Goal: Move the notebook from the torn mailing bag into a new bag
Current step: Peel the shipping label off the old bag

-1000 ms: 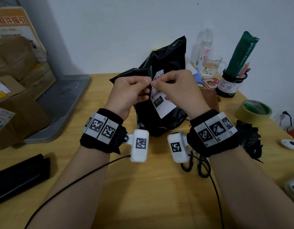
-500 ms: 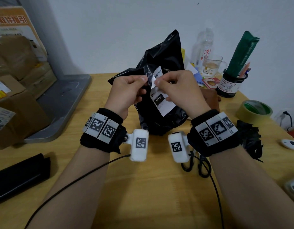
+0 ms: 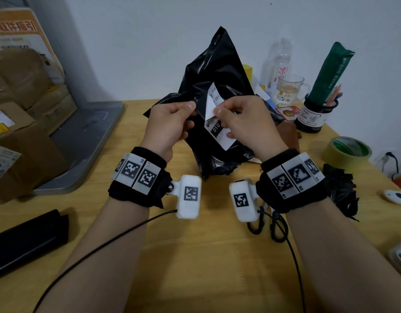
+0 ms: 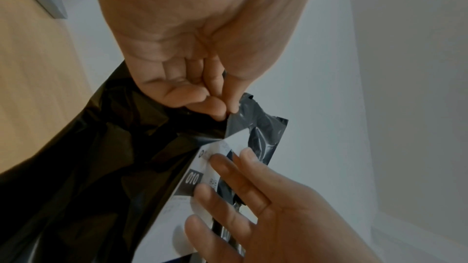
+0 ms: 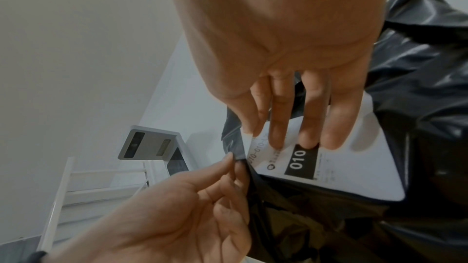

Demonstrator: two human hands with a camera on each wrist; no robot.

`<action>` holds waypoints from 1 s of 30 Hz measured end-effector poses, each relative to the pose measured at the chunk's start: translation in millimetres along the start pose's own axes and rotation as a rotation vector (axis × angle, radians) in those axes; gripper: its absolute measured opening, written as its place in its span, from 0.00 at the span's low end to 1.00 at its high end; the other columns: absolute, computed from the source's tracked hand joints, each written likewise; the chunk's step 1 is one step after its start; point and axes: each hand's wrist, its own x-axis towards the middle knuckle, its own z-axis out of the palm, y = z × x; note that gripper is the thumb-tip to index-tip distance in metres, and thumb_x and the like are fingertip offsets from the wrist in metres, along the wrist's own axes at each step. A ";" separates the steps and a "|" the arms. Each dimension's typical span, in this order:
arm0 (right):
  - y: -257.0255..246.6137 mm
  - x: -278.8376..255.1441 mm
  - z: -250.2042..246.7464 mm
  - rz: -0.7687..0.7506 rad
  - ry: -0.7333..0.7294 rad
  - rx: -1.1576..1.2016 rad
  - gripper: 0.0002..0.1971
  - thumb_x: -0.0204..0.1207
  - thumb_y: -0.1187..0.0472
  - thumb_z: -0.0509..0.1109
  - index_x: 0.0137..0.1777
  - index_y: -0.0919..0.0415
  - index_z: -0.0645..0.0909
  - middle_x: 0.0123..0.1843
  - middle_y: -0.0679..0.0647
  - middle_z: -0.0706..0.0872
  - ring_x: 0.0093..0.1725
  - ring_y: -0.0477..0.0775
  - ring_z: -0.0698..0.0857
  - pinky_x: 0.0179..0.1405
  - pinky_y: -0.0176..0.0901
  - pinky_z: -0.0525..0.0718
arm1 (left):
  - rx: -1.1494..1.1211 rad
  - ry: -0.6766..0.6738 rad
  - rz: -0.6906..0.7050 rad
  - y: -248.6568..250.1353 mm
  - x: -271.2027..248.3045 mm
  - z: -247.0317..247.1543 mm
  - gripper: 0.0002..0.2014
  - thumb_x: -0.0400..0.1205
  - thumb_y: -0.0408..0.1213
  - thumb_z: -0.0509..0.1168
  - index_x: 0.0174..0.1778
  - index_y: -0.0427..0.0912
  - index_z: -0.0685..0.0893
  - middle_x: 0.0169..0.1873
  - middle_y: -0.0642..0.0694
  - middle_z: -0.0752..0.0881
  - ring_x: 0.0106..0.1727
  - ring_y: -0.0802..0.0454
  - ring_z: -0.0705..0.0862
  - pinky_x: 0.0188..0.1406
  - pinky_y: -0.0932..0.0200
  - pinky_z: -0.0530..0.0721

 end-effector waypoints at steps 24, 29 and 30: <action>0.1 0.3 -1.7 0.020 -0.013 -0.004 0.06 0.83 0.56 0.72 0.46 0.52 0.88 0.40 0.47 0.87 0.48 0.52 0.90 0.55 0.60 0.91 | -0.025 0.053 -0.018 -0.3 1.9 -4.2 0.06 0.85 0.41 0.68 0.49 0.45 0.88 0.39 0.52 0.86 0.31 0.61 0.81 0.25 0.65 0.77; -0.1 -0.5 -2.8 0.031 -0.022 -0.006 0.06 0.84 0.57 0.71 0.47 0.53 0.88 0.40 0.48 0.88 0.46 0.50 0.89 0.55 0.58 0.91 | -0.019 0.066 -0.024 -0.1 1.9 -4.6 0.06 0.85 0.41 0.67 0.48 0.46 0.88 0.39 0.53 0.86 0.31 0.62 0.81 0.26 0.65 0.77; -0.1 -0.5 -3.2 0.031 -0.023 -0.008 0.06 0.84 0.57 0.71 0.47 0.53 0.88 0.40 0.48 0.88 0.47 0.50 0.89 0.55 0.58 0.90 | -0.017 0.069 -0.027 -0.1 2.1 -4.6 0.06 0.85 0.42 0.67 0.48 0.46 0.88 0.39 0.53 0.86 0.31 0.61 0.81 0.26 0.65 0.77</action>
